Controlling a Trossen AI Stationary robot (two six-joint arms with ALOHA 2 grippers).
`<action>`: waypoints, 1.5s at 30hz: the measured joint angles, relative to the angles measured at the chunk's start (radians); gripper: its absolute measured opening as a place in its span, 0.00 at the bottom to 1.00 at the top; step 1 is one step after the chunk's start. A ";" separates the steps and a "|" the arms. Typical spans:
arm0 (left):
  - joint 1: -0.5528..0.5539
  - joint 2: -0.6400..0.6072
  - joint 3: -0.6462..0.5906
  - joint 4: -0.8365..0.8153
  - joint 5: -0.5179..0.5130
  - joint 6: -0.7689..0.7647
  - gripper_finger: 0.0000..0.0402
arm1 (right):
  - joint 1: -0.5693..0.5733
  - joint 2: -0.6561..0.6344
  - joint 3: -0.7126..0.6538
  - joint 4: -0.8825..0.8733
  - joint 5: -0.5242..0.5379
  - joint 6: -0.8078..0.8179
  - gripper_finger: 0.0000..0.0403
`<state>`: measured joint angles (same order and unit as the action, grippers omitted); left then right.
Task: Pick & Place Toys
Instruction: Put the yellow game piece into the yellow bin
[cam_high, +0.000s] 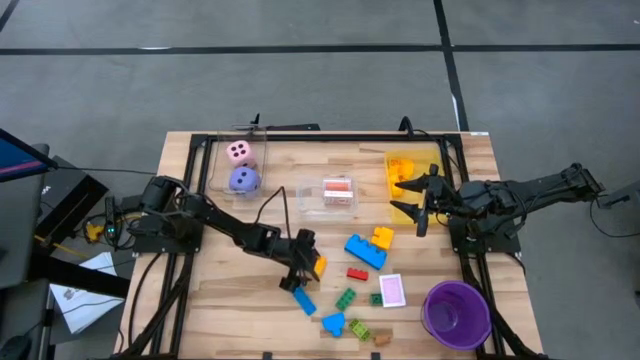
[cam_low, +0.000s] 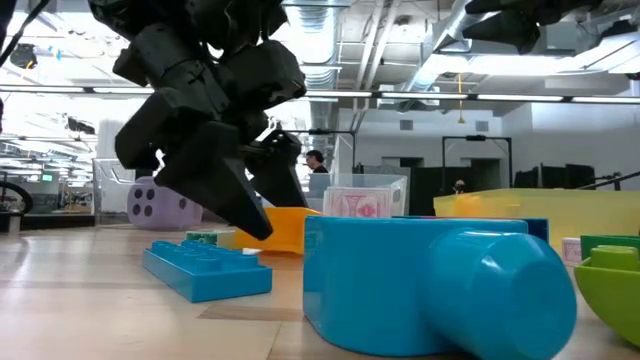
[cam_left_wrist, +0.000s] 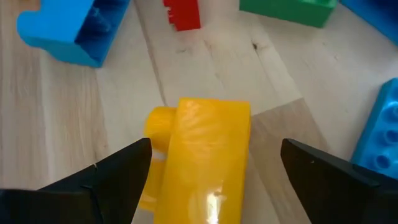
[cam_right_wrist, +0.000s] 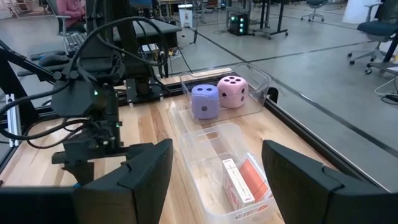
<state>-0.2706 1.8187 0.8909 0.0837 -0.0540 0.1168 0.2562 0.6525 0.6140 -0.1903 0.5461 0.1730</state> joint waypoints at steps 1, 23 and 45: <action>-0.009 0.000 0.000 0.000 0.000 -0.016 0.88 | 0.000 0.000 0.000 -0.003 0.000 0.000 0.59; -0.014 0.000 0.000 0.001 -0.023 0.025 0.89 | 0.000 0.000 0.000 -0.011 -0.025 0.002 0.59; 0.026 0.000 -0.042 0.061 0.109 -0.047 0.82 | 0.000 0.000 0.000 -0.018 -0.026 0.002 0.59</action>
<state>-0.2443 1.8187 0.8486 0.1445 0.0555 0.0699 0.2561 0.6525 0.6140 -0.2081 0.5205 0.1753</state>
